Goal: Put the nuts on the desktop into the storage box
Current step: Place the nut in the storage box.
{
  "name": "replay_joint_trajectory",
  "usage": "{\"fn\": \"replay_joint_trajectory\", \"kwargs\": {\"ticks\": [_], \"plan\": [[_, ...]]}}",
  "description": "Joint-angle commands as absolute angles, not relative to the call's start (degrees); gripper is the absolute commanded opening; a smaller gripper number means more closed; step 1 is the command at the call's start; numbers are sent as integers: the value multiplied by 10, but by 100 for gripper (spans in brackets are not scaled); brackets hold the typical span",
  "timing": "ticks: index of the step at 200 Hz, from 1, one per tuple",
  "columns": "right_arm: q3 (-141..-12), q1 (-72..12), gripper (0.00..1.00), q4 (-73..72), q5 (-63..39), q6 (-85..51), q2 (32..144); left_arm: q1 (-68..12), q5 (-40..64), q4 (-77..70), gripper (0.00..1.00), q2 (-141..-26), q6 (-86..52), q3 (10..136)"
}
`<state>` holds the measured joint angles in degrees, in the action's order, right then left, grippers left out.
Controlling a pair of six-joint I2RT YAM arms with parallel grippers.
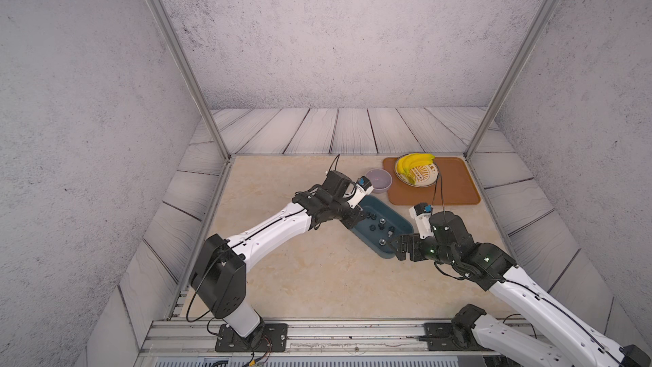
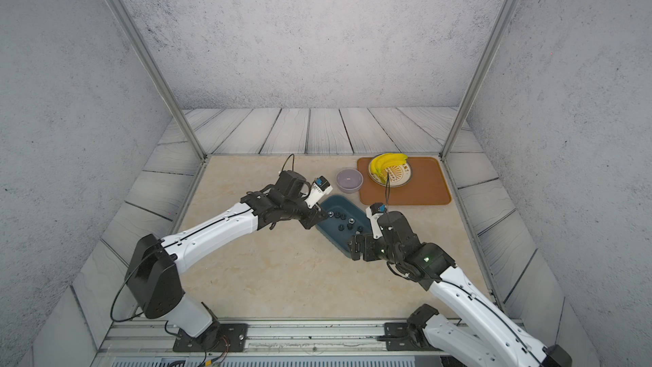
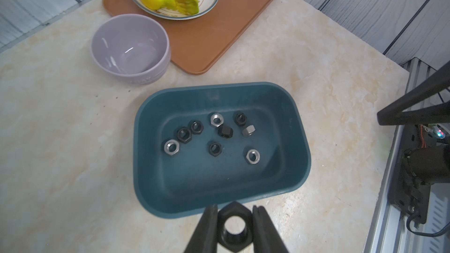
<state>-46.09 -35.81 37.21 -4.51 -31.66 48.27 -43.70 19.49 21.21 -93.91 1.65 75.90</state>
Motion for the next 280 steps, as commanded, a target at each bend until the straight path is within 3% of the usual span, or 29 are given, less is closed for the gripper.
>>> {"fn": "replay_joint_trajectory", "kwargs": {"ticks": [1, 63, 183, 280], "plan": [[-478, -358, 99, 432, 9, -352, 477, -452, 189, 203, 20, -973, 38, 790], [-483, -357, 99, 486, 86, -362, 447, -475, 160, 199, 20, -1055, 67, 837], [-468, -358, 99, 469, 49, -339, 467, -479, 109, 234, 21, -1209, 104, 929], [-478, -358, 99, 495, 75, -337, 488, -487, 187, 203, 21, -1237, 87, 943]]}}
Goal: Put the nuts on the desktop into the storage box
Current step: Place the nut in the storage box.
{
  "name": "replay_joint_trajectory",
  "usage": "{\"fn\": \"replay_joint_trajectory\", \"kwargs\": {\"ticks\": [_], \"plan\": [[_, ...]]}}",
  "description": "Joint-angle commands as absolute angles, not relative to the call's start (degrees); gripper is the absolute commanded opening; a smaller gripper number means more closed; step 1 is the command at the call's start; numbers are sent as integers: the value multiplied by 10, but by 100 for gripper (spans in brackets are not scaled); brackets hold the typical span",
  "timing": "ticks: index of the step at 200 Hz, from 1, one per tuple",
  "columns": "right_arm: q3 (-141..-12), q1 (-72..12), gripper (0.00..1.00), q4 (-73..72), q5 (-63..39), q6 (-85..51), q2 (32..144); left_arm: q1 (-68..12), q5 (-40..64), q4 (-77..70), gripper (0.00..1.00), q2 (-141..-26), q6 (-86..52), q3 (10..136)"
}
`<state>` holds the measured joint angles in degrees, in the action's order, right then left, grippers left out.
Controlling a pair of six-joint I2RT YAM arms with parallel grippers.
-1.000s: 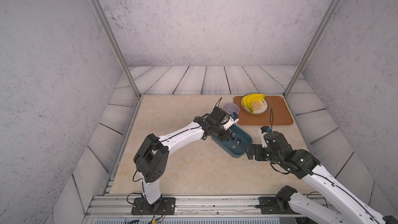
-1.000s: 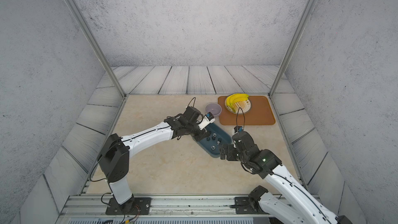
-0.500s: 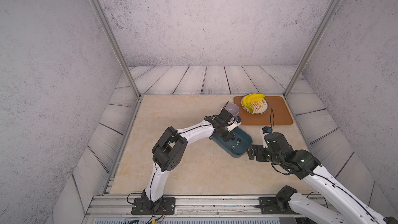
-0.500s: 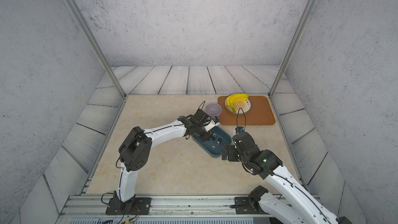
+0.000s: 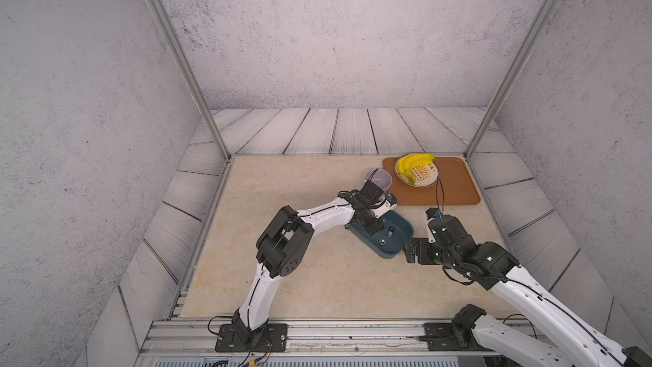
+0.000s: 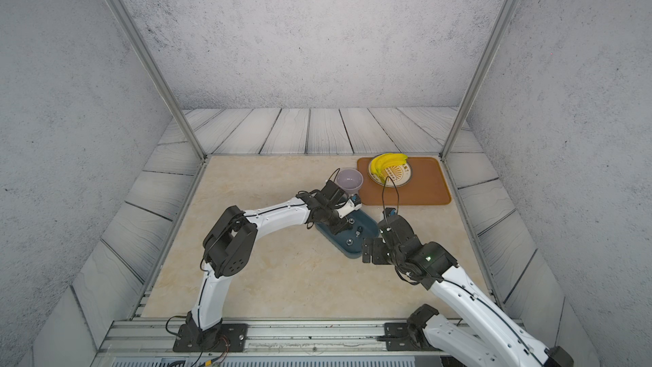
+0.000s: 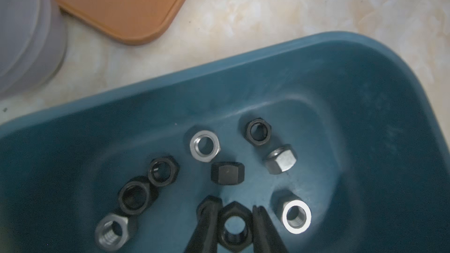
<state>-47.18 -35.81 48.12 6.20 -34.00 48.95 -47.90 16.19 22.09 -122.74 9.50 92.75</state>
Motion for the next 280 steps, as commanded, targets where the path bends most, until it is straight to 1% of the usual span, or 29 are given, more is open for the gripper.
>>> {"fn": "replay_joint_trajectory", "kwargs": {"ticks": [1, 69, 114, 189, 227, 238, 256, 280], "plan": [[-478, -357, 99, 495, 74, -337, 488, -487, 187, 202, 21, -1237, 86, 944], [-468, -357, 99, 480, 80, -341, 467, -499, 218, 173, 22, -1254, 83, 953], [-466, -357, 99, 476, 72, -341, 464, -499, 216, 195, 22, -1285, 82, 975], [-458, -358, 99, 468, 62, -340, 456, -500, 169, 202, 23, -1291, 86, 974], [-457, -357, 99, 465, 58, -339, 457, -499, 148, 211, 25, -1292, 85, 977], [-457, -357, 99, 464, 56, -339, 456, -500, 148, 211, 27, -1293, 84, 977], [-456, -357, 99, 462, 53, -340, 457, -499, 152, 211, 33, -1292, 83, 977], [-455, -357, 99, 461, 52, -339, 457, -500, 153, 211, 44, -1291, 82, 977]]}}
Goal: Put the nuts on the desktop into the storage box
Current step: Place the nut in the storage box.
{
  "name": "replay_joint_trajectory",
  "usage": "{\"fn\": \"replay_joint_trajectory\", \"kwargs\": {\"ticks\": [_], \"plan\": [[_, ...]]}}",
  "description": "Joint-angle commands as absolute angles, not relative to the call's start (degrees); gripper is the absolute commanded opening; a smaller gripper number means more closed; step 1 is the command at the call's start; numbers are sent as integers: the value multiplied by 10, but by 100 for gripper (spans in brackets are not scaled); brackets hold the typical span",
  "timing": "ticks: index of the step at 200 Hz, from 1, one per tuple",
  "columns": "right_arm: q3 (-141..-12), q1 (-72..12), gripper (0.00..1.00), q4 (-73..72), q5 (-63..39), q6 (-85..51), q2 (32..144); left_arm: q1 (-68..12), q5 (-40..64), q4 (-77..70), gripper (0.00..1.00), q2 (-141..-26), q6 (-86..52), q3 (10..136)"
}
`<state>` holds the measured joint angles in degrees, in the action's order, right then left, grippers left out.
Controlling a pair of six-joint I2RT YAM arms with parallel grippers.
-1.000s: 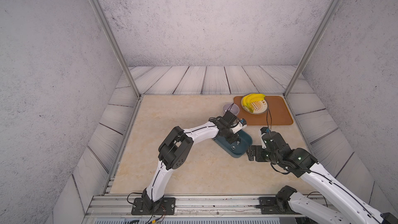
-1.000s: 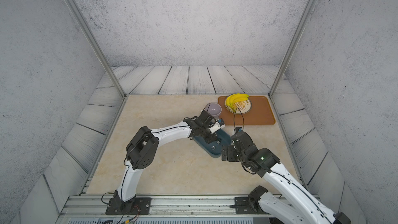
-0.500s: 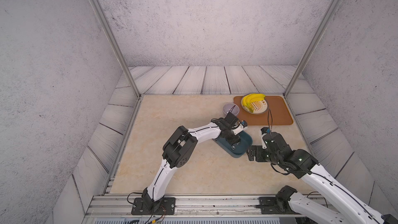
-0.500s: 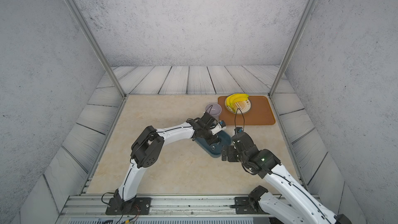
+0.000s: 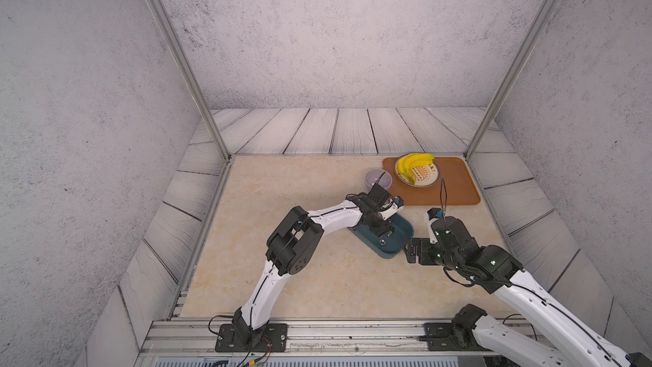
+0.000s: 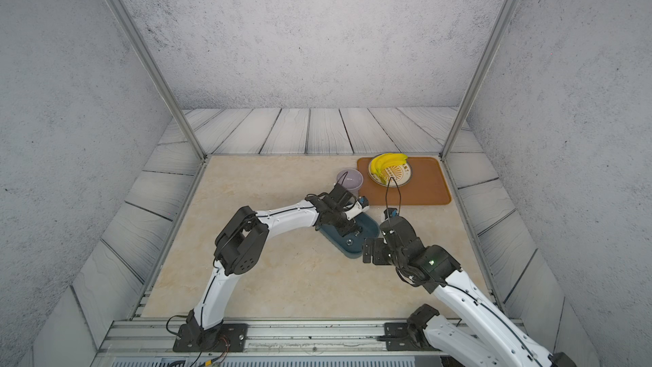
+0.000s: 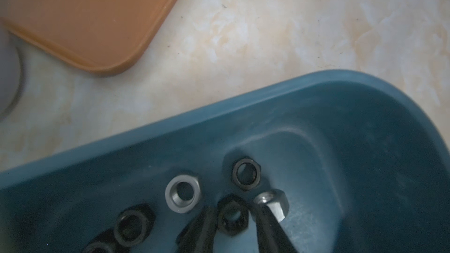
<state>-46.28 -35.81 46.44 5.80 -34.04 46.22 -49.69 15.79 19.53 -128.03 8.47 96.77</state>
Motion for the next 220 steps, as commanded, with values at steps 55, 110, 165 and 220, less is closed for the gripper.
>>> {"fn": "replay_joint_trajectory", "kwargs": {"ticks": [55, 110, 165, 220], "plan": [[-454, -356, 99, 458, 47, -339, 459, -500, 156, 215, 53, -1274, 78, 974], [-463, -358, 99, 458, 45, -334, 463, -500, 147, 216, 59, -1194, 65, 955], [-475, -357, 99, 426, 123, -307, 432, -500, 85, 217, 66, -1053, 29, 891], [-404, -357, 99, 255, 220, -181, 328, -485, -49, 215, 87, -877, -5, 768]]}}
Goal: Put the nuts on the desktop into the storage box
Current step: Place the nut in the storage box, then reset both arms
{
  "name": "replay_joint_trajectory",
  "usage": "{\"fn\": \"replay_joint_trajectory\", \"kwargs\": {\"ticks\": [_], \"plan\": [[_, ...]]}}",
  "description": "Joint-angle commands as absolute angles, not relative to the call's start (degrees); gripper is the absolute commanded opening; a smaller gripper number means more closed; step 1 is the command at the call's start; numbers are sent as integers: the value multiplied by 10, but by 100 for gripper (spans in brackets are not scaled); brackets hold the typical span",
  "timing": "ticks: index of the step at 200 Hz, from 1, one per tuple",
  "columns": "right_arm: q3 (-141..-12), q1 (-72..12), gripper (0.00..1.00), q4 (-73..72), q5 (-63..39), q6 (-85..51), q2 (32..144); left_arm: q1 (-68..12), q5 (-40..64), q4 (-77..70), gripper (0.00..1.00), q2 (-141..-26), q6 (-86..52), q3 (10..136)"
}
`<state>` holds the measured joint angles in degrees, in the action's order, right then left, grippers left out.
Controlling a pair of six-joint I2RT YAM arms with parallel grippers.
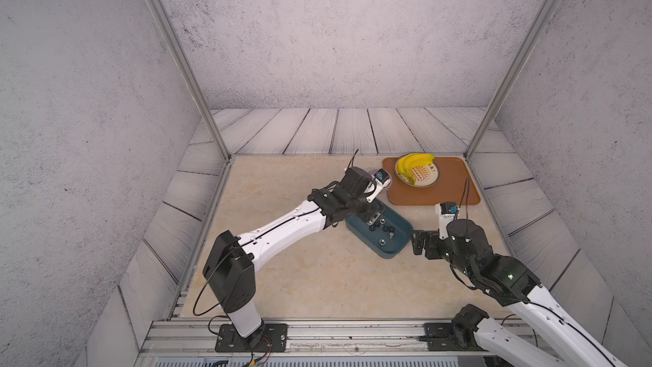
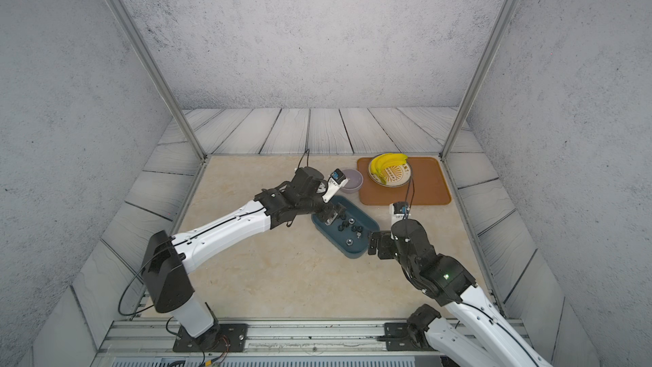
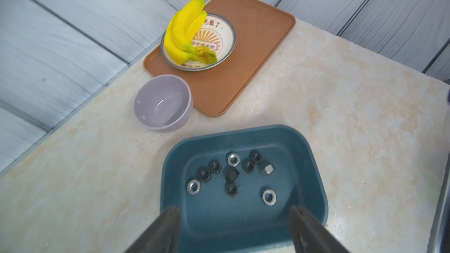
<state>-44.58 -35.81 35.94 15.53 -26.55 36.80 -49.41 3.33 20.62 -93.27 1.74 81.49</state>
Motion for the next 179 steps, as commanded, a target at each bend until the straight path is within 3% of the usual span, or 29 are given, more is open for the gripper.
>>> {"fn": "replay_joint_trajectory", "kwargs": {"ticks": [1, 7, 72, 104, 154, 179], "plan": [[-401, -357, 99, 250, 221, -178, 326, -485, -52, 215, 87, -874, -6, 765], [-384, -357, 99, 218, 228, -156, 314, -482, -70, 213, 100, -855, -7, 752], [-182, -354, 99, -86, 342, 50, 258, -393, -162, 62, 98, -653, -5, 531], [-151, -313, 99, -161, 379, 87, 352, -386, -255, -104, 98, -591, 30, 400], [-121, -198, 99, -332, 293, 17, 576, -332, -336, -212, 98, -620, 155, 302], [-152, -166, 99, -413, 272, 66, 694, -265, -267, -243, 98, -614, 157, 265]]}}
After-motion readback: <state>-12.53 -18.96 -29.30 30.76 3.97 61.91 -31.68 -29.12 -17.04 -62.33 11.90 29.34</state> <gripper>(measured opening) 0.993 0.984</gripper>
